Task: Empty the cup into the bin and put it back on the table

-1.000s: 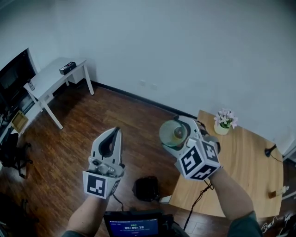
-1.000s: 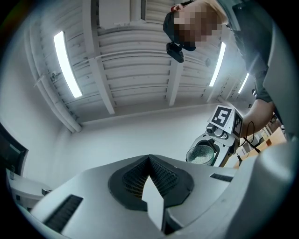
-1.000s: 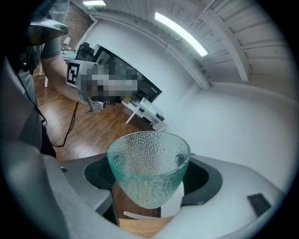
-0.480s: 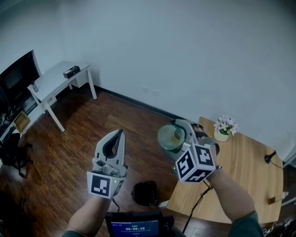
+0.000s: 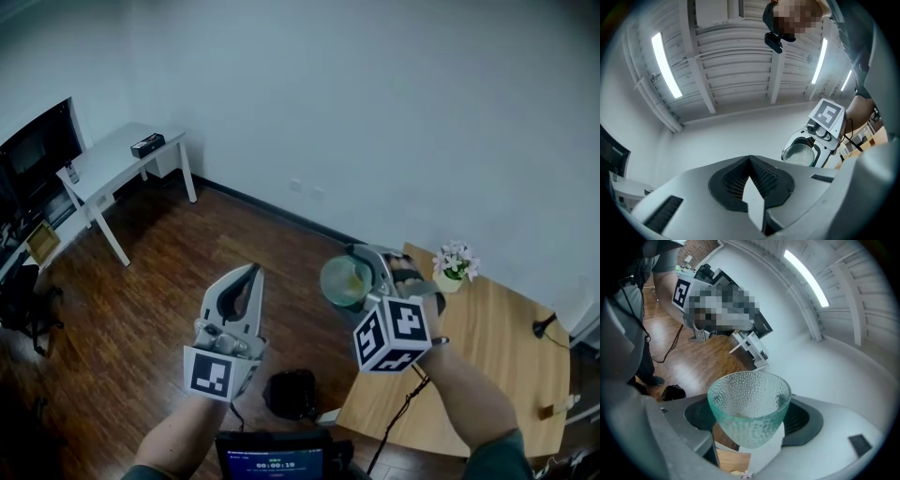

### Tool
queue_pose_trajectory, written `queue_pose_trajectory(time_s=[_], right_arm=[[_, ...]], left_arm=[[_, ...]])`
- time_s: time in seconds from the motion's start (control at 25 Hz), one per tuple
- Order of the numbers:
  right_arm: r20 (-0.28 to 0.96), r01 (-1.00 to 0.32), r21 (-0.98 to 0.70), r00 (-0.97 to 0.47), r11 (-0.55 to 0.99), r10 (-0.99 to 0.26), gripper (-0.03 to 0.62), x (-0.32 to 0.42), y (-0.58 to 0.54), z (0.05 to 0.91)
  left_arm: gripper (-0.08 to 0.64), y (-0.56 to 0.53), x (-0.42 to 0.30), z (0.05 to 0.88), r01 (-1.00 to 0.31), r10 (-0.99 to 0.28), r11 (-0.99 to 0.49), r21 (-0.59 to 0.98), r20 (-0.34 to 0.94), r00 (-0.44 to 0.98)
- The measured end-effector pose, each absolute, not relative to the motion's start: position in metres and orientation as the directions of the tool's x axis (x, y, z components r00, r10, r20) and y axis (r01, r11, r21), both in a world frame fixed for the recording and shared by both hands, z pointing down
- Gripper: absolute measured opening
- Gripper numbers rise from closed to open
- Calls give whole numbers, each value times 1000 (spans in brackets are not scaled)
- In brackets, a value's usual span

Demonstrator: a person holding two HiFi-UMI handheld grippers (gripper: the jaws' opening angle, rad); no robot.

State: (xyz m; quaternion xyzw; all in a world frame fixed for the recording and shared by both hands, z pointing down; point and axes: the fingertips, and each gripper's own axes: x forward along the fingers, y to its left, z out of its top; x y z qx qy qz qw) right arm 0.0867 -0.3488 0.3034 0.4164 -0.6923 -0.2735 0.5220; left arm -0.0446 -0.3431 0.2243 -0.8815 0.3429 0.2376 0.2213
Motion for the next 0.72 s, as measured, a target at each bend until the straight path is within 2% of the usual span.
queue_pose_trajectory(time_s=[0.44,0.72], right_arm=[[498,-217,841,-53,496,-866,394,82,-343,302],[495,-124,861,-21,493,-869,394,79,-343,305]], left_arm=[[0,-337,-45,232,-704,-497,-667,-245,-558,665],[2,-334,-47,234,-703,-497,-664,-254,-553,669]])
